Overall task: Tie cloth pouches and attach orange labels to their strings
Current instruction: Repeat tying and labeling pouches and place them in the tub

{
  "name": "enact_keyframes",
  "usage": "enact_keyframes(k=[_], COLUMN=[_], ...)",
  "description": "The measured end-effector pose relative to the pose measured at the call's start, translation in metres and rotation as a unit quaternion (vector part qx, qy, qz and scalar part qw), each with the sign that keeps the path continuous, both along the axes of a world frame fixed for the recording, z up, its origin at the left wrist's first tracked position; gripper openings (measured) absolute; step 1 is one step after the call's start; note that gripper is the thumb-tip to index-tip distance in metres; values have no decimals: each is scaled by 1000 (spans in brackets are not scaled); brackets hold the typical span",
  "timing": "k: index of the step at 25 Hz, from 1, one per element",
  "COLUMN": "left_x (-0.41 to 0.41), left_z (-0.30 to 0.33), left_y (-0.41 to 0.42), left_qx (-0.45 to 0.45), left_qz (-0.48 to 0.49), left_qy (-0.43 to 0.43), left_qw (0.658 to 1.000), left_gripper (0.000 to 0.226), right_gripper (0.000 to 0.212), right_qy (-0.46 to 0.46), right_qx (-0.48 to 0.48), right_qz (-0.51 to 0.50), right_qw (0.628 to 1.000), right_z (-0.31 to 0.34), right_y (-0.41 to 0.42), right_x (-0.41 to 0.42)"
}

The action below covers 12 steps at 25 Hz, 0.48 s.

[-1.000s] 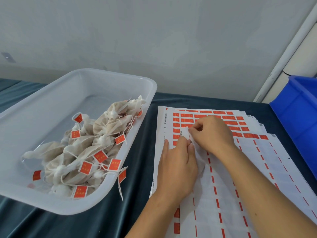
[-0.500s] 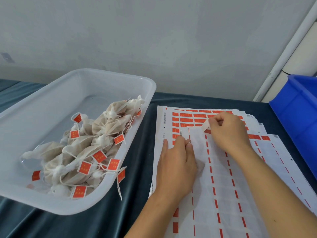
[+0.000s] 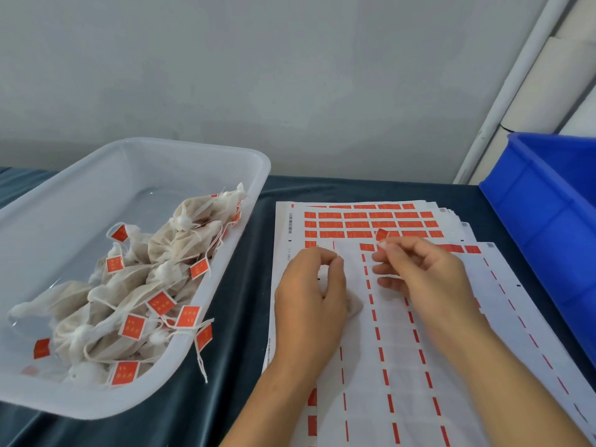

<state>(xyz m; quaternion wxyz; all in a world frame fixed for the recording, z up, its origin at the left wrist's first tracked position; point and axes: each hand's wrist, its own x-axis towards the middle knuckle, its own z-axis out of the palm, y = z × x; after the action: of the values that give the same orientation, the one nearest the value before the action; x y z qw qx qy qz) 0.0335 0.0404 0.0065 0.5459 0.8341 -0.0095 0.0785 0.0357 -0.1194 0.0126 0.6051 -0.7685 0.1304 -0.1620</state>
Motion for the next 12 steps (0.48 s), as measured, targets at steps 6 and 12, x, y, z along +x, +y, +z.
enact_keyframes(k=[6,12], left_x=[-2,-2], left_z=[4,7], left_y=[-1,-2], left_qx=[-101,-170], left_qz=[-23,-51], left_qy=[-13,-2], left_qw=[995,984], left_gripper=[11,15], right_gripper=[15,12], right_qy=[-14,-53], right_qx=[24,47], right_qz=[16,7], right_qw=[999,997], right_z=[-13,-13], right_y=[5,8], right_x=[-11,-19])
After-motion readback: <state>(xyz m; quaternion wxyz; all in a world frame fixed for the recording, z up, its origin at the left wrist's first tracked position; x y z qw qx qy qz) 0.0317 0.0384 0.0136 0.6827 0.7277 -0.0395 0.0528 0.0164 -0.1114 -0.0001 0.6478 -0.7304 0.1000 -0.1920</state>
